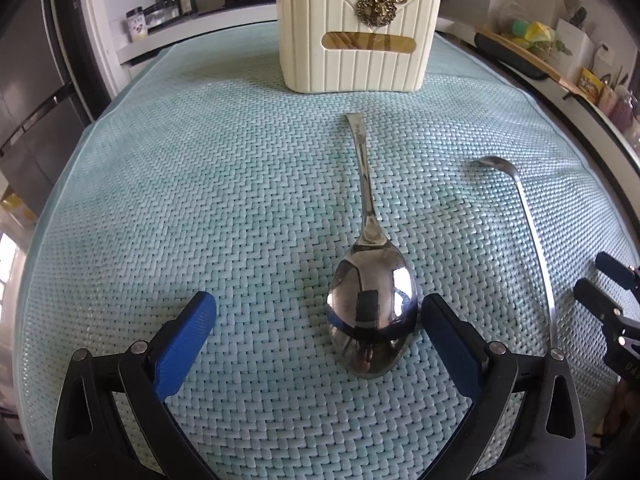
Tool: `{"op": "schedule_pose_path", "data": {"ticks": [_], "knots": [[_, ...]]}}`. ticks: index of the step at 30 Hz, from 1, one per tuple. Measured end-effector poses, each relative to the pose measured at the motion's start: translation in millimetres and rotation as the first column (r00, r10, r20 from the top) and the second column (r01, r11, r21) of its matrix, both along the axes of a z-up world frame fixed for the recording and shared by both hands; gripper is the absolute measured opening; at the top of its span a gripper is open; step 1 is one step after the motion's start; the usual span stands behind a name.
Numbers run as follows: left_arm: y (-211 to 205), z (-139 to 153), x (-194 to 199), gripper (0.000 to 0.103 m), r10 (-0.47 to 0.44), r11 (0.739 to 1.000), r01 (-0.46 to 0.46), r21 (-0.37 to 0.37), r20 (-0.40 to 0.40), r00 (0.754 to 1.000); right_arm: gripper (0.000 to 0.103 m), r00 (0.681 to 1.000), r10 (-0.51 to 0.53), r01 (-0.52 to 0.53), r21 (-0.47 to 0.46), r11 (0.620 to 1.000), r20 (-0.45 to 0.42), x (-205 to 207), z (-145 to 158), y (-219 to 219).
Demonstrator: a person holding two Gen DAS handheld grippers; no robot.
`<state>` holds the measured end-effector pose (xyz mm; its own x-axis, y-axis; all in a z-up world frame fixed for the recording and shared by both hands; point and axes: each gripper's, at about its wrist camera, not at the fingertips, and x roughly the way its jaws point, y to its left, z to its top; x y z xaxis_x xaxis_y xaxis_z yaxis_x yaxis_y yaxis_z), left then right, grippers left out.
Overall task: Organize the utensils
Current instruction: 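Close the left tool on the round metal spoon while the right tool grasps the long spoon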
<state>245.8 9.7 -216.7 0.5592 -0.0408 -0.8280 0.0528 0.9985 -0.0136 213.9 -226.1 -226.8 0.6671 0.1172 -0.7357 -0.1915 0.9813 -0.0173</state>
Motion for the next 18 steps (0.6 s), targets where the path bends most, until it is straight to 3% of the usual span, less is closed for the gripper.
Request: {"op": "schedule_pose_path", "data": {"ticks": [2, 4, 5, 8, 12, 15, 18], "knots": [[-6.8, 2.9, -2.1, 0.085, -0.029, 1.000, 0.029, 0.000, 0.019, 0.999, 0.068, 1.000, -0.001, 0.001, 0.000, 1.000, -0.001, -0.2, 0.0, 0.4], [-16.3, 6.0, -4.9, 0.050, -0.077, 0.997, 0.077, 0.006, 0.039, 0.996, 0.068, 1.000, -0.002, 0.002, 0.004, 1.000, -0.003, -0.7, 0.3, -0.3], [-19.5, 7.2, -5.4, 0.043, -0.098, 0.995, 0.098, 0.005, 0.045, 0.994, 0.068, 1.000, -0.006, 0.006, 0.002, 1.000, -0.007, -0.6, 0.7, -0.6], [-17.6, 8.2, -5.6, 0.042, -0.103, 0.994, 0.104, -0.017, 0.048, 0.994, 0.068, 0.998, 0.004, -0.002, 0.021, 1.000, -0.056, 4.2, 4.4, -1.4], [-4.4, 9.9, -8.3, 0.041, -0.098, 0.993, 0.102, -0.063, 0.061, 0.993, 0.068, 0.995, 0.040, -0.022, 0.195, 0.981, -0.089, 18.3, 22.9, -9.8], [5.7, 11.8, -12.1, 0.041, -0.083, 0.992, 0.089, -0.088, 0.073, 0.994, 0.068, 0.989, 0.068, -0.021, 0.329, 0.944, -0.132, 44.9, 29.3, -15.0], [16.0, 20.2, -17.5, 0.041, -0.068, 0.991, 0.078, -0.111, 0.089, 0.994, 0.068, 0.962, 0.135, -0.012, 0.454, 0.891, -0.238, 81.4, 19.1, -12.4]]}}
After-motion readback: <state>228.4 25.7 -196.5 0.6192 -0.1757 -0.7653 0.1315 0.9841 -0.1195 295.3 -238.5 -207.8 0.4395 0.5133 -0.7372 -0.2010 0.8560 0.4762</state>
